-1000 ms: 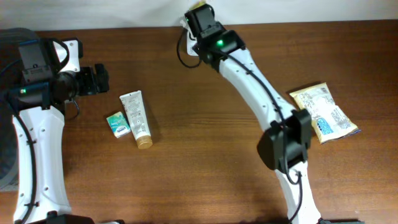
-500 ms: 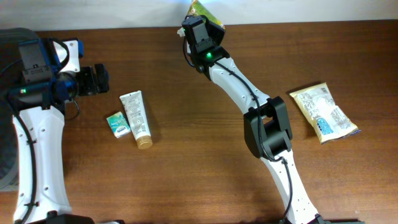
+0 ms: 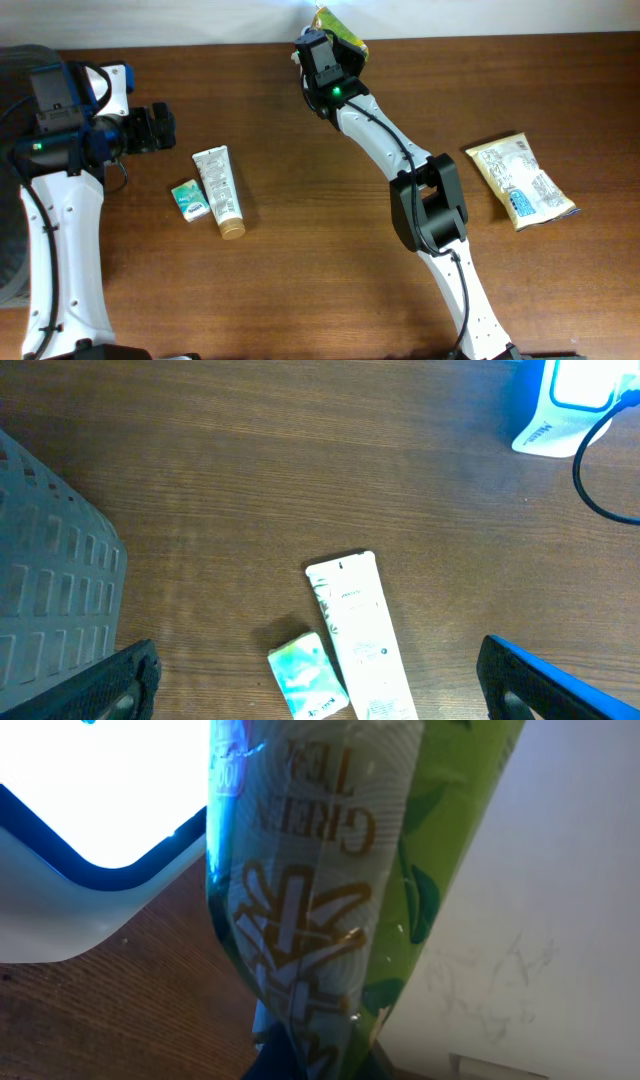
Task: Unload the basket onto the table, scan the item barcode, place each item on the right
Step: 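Hold the green pouch up in front of the white scanner, then move the pouch right and release it beside the snack bag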
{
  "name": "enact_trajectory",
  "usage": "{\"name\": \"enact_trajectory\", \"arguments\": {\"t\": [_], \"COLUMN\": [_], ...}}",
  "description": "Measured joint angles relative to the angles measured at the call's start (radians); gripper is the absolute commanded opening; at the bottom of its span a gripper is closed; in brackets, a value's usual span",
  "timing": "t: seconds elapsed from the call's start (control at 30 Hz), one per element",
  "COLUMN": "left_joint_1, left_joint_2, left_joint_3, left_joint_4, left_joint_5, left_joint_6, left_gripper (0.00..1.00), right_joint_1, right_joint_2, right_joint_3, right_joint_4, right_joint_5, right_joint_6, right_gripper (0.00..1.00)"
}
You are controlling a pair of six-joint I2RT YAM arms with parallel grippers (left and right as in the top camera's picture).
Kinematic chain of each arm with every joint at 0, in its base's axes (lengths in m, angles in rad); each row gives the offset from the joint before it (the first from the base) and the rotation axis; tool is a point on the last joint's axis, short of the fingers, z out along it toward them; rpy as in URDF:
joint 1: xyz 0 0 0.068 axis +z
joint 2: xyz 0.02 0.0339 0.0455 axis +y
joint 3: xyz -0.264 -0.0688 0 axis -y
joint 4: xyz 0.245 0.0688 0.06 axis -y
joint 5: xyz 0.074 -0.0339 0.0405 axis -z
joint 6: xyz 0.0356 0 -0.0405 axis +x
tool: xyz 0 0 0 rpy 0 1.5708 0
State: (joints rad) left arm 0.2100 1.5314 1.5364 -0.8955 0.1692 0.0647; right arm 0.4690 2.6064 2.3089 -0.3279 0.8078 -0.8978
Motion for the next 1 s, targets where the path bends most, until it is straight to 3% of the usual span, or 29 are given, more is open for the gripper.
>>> {"name": "enact_trajectory", "arguments": {"t": [0.17,0.3,0.5,0.63,0.77,0.87,1.0], "left_joint_1": [0.000,0.000,0.000,0.000,0.000,0.000,0.000], "left_joint_2": [0.000,0.000,0.000,0.000,0.000,0.000,0.000], "left_joint_3": [0.000,0.000,0.000,0.000,0.000,0.000,0.000], "left_joint_4": [0.000,0.000,0.000,-0.001,0.000,0.000,0.001], "left_joint_5": [0.000,0.000,0.000,0.000,0.000,0.000,0.000], "left_joint_6": [0.000,0.000,0.000,0.000,0.000,0.000,0.000], "left_gripper": [0.99,0.99,0.99,0.99,0.99,0.99,0.99], "right_joint_1": [0.000,0.000,-0.003,-0.068,-0.238,-0.325,-0.416], "right_joint_2": [0.000,-0.018,-0.332,-0.617,-0.605,-0.538,-0.493], "right_joint_3": [0.000,-0.003,-0.007,0.016,-0.036,-0.251,-0.573], "right_joint_4": [-0.001,-0.104,-0.496,-0.837,-1.144,-1.101,-0.873], "right_joint_5": [0.000,-0.015,-0.266,-0.632,-0.808,-0.848,-0.866], "right_joint_6": [0.000,0.040,0.280,0.566,0.745,0.782,0.797], "right_gripper": [0.04,0.04,0.04,0.04,0.04,0.04,0.04]}}
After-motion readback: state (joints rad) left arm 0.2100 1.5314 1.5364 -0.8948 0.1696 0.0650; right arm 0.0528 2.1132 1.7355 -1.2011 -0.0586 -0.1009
